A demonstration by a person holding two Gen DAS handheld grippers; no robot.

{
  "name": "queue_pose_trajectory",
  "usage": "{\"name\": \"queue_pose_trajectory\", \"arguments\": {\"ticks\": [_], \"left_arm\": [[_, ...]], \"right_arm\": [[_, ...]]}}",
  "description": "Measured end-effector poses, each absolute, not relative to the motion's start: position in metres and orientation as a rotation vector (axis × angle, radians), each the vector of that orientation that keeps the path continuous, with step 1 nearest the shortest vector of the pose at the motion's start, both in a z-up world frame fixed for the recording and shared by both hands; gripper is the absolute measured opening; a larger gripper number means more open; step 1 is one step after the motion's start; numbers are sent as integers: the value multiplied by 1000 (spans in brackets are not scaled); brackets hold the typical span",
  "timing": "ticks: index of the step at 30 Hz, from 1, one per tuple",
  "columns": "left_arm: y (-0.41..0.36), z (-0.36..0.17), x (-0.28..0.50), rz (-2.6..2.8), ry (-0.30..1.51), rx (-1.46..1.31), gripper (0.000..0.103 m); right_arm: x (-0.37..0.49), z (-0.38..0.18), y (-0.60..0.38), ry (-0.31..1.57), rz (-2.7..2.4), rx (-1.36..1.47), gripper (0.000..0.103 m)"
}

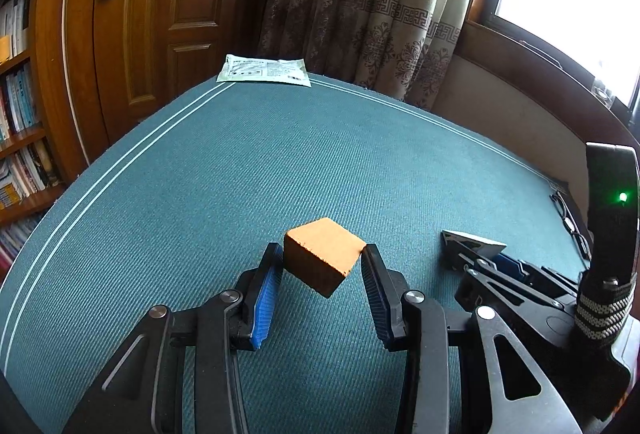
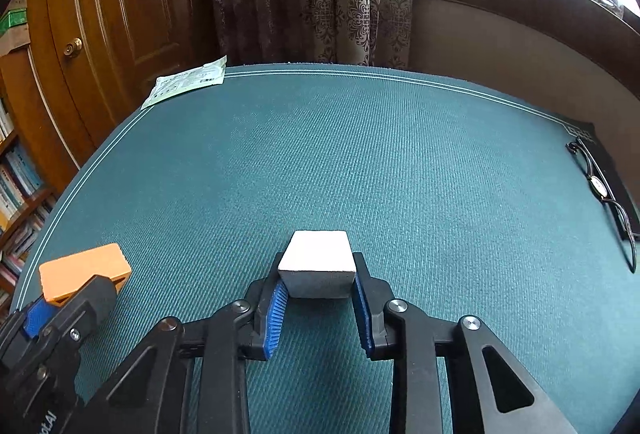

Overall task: Organize rigid objects
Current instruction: 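Carry the white wedge over the clear bowl with the right tool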

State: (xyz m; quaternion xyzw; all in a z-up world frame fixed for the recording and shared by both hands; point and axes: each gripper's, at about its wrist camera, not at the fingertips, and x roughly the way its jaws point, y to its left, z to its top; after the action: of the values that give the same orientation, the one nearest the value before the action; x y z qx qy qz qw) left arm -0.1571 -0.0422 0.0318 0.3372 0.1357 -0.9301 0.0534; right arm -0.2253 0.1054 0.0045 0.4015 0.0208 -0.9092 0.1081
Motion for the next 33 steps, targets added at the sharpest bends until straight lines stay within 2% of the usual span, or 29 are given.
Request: {"name": "queue_pose_trajectory", "arguments": {"ticks": [33], "left_arm": [[15, 57, -130, -3035, 331, 1021, 42]], "right_arm": [[-99, 33, 200, -149, -2779, 1178, 31]]}}
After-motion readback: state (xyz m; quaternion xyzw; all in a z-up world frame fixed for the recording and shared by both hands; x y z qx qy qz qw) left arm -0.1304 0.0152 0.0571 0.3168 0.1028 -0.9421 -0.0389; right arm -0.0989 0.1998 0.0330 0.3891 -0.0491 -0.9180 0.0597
